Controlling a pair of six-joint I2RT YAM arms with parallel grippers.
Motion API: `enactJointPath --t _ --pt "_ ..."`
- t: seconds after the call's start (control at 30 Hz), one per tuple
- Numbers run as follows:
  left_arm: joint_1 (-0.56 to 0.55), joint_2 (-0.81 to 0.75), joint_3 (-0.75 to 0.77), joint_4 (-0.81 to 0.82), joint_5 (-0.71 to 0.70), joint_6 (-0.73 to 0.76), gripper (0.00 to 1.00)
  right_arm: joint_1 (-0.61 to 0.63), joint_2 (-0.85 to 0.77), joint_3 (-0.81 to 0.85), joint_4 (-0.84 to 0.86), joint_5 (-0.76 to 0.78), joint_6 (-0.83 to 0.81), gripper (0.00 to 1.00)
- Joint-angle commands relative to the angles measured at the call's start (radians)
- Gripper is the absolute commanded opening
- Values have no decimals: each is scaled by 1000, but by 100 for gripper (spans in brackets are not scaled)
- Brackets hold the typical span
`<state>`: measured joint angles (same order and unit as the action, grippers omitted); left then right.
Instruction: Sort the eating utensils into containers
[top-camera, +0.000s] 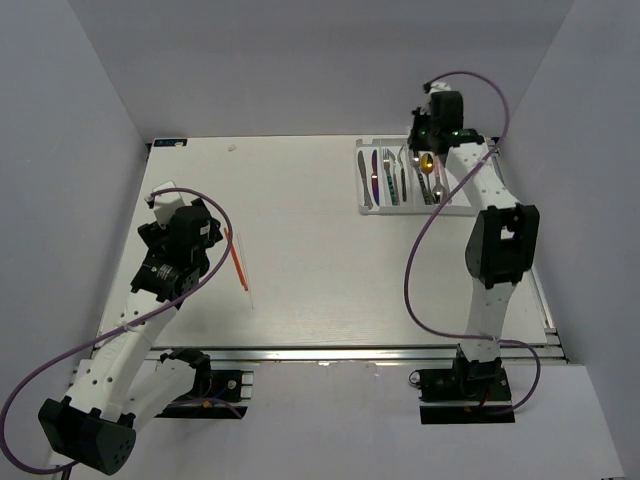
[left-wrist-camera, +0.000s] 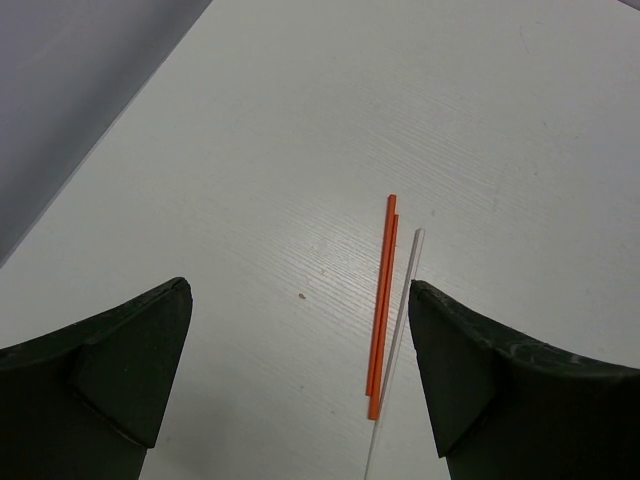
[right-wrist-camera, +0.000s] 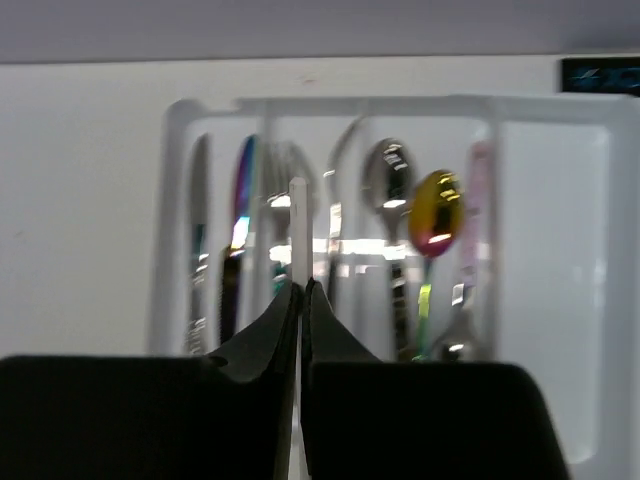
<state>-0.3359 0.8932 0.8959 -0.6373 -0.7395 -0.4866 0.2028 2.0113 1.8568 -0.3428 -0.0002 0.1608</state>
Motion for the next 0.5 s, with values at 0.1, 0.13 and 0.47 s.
enactJointPath --t 0.1,0.13,0.47 --pt "5 -28 -14 27 34 16 98 -190 263 387 -116 57 -190 0" --pt "5 -28 -12 30 41 17 98 -224 303 404 -113 60 -199 0" --pt "8 50 -5 34 115 32 98 -287 382 364 33 86 -270 0"
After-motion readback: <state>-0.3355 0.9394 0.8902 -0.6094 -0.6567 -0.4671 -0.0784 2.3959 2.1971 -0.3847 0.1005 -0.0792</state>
